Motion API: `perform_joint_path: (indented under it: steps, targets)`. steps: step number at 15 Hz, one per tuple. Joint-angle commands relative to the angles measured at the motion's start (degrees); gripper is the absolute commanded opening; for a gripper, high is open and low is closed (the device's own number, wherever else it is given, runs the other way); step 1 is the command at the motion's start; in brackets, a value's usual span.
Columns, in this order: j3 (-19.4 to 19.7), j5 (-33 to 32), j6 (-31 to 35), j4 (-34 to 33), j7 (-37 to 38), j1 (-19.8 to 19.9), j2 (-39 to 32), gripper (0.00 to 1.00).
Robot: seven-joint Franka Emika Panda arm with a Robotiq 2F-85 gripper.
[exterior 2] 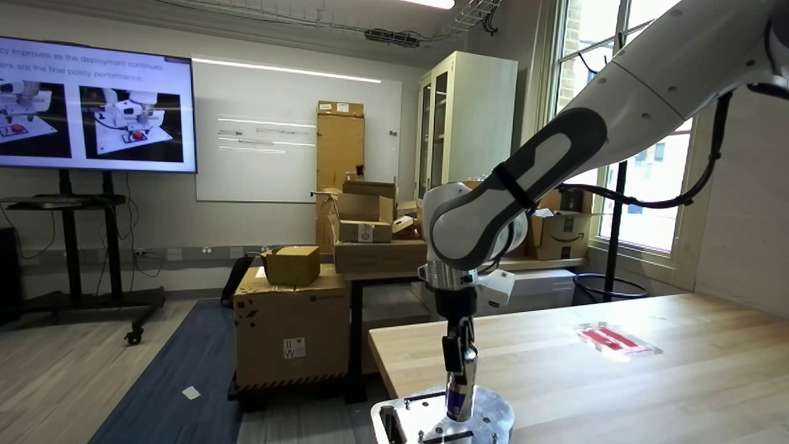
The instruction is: Move the can to the left
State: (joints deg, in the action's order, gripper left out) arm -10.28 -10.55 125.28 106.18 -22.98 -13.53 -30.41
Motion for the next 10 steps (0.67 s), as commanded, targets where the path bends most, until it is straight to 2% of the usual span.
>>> perform_joint_path:
  steps: [1,5,6,9,10]
  targets:
    - [0.1,-1.1,-2.2,-5.2,0.5,0.6,-3.1,0.35]
    - [0.9,-1.2,-2.5,-7.8,0.5,0.7,-5.7,0.35]
    - [1.1,-1.3,-2.6,-8.1,0.8,0.7,-6.1,0.82]
    - [1.5,-1.2,-3.8,-8.7,1.2,0.6,-6.4,1.0]
    - [1.6,-1.2,-4.5,-8.3,1.3,0.7,-6.0,1.0]
